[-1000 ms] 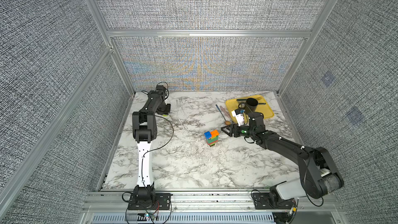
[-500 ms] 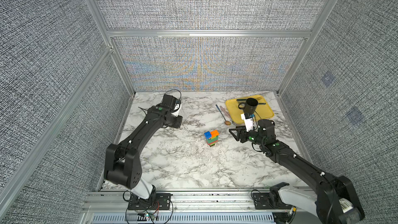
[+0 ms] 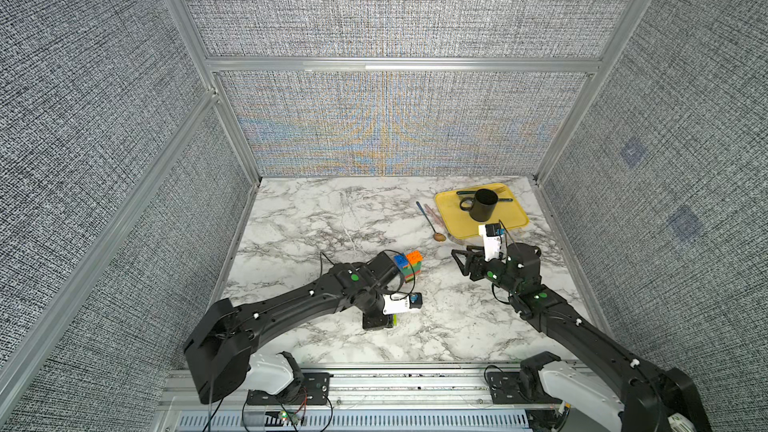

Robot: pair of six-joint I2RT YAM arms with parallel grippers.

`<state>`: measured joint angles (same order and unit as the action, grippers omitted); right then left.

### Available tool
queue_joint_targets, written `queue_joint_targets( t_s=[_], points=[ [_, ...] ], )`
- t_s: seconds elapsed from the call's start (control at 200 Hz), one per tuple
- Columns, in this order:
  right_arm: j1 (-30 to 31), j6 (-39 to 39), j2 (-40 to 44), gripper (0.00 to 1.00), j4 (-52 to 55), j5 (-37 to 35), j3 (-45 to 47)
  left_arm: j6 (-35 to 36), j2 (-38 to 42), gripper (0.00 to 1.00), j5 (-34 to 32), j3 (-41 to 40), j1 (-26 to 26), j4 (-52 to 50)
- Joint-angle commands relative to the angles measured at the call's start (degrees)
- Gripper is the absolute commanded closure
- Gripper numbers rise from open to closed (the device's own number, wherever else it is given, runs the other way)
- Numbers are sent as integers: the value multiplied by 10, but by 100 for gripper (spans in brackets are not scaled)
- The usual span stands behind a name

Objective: Assemble a carrot with lego
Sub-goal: Place the lego brick at the center of the board.

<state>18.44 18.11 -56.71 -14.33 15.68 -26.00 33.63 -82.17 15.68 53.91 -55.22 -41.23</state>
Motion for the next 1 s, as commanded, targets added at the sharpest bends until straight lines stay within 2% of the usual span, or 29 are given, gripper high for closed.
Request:
queue_joint_targets(
  t_s=[0.0,0.17,0.25,0.47,0.521,0.556,0.796,0.891,0.991],
  points=[
    [1,10,7,36,-1,-12,3,40,-58,78,-47,14,-5,16],
    [1,13,29,36,17,-21,11,46,-136,75,-112,18,-3,29],
    [1,19,43,36,27,-25,17,47,-144,71,-111,17,-2,47],
    [19,8,85,36,56,-56,49,54,-137,54,-132,-1,-2,72],
    [24,2,91,36,62,-61,54,52,-132,44,-132,-3,0,72],
    [28,-2,94,36,62,-60,58,52,-127,42,-128,-3,-1,71],
    [91,-44,97,36,20,-32,91,7,-33,40,-60,11,8,67],
    [150,-74,99,36,-40,-17,125,-46,40,40,-12,4,22,95],
    [222,-107,89,36,-131,-17,171,-120,107,42,16,3,58,132]
  ],
)
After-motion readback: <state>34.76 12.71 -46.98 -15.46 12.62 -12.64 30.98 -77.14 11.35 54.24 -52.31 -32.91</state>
